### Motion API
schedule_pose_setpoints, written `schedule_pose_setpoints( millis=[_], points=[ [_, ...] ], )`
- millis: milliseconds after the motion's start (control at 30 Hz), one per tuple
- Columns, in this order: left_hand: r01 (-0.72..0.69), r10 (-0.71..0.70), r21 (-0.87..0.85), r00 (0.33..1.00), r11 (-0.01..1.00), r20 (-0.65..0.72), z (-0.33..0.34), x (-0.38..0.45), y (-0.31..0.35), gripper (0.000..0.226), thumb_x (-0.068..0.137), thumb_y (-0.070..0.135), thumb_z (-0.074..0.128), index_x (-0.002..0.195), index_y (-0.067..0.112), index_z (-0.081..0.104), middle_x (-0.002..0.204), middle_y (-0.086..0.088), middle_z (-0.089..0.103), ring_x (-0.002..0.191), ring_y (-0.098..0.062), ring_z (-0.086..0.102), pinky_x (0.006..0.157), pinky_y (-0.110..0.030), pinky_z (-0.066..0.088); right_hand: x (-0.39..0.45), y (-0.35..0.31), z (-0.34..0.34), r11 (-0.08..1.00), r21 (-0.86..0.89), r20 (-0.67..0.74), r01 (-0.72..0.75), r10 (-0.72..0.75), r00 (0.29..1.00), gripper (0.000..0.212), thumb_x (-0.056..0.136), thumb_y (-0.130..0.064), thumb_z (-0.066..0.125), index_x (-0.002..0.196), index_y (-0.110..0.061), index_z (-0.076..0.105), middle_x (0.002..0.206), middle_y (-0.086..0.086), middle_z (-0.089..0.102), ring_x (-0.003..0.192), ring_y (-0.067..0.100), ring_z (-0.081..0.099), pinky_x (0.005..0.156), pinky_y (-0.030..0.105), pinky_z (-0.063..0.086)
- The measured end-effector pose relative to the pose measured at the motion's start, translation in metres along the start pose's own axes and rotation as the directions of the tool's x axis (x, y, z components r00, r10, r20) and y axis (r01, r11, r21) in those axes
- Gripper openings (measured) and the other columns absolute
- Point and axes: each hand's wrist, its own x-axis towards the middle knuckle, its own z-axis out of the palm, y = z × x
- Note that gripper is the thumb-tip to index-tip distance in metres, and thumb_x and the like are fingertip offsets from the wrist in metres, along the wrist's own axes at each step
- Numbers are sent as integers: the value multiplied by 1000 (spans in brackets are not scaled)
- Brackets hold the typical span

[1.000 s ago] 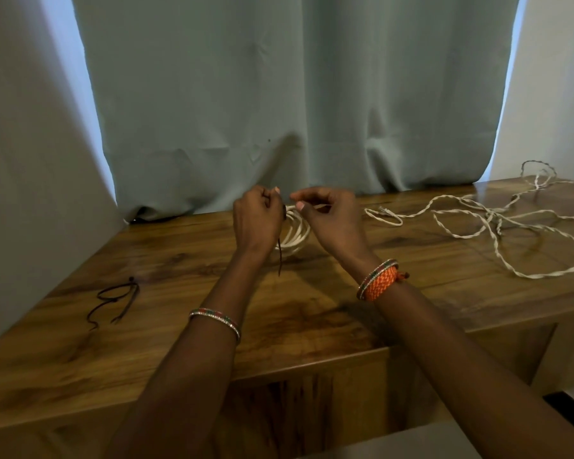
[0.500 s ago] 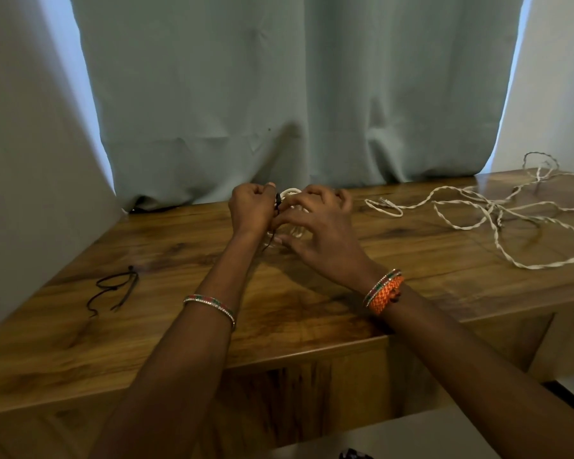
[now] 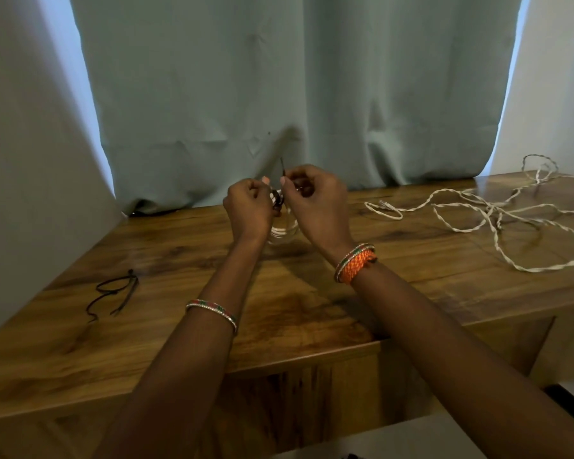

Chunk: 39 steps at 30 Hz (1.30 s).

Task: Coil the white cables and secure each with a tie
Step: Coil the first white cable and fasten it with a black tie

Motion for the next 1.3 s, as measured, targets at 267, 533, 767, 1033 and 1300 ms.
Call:
schedule_pose_setpoints(
  millis=[267, 533, 767, 1033, 1300],
  points=[
    [-76, 77, 16, 994, 997, -74, -2, 5, -5, 22, 91, 18, 59, 76, 3, 65, 70, -9, 66, 59, -11, 57, 58, -20, 43, 9, 1, 16, 991, 47, -100, -126, 130, 986, 16, 81, -24, 68, 91, -13, 76, 75, -3, 73, 68, 5, 67, 64, 28, 56],
    [-239, 254, 258, 967, 936, -22, 3, -7, 5, 21, 93, 18, 50, 87, 6, 65, 78, -6, 66, 71, -16, 61, 58, -29, 42, 4, -11, 16, 991, -131, -122, 9, -25, 992, 10, 84, -28, 66, 86, -23, 74, 79, -9, 72, 83, 2, 59, 90, 30, 32],
    [-315, 286, 214, 945, 924, 157, -8, 2, 1, 19, 90, 7, 50, 94, 3, 68, 84, -7, 70, 70, -11, 63, 63, -27, 53, 12, -7, 9, 997, 37, 96, 60, -64, 993, 9, 85, -13, 67, 90, -9, 73, 82, 1, 73, 76, 6, 67, 74, 26, 57],
    [-133, 127, 78, 988, 988, 85, -2, -4, 5, 16, 91, 12, 58, 84, 1, 67, 69, -3, 65, 61, -3, 61, 52, -9, 47, 22, 8, 10, 956, 249, 13, -152, 154, 988, 13, 82, -12, 71, 92, -5, 73, 71, 5, 72, 66, 14, 71, 68, 39, 60],
    [-31, 45, -119, 992, 992, 115, 2, -5, 11, 8, 88, 10, 61, 83, 7, 66, 73, -5, 67, 68, -12, 65, 62, -22, 53, 24, 5, 6, 925, 352, -30, -141, 162, 986, 13, 85, -10, 66, 96, -5, 72, 74, 5, 72, 71, 14, 70, 71, 30, 58]
  ],
)
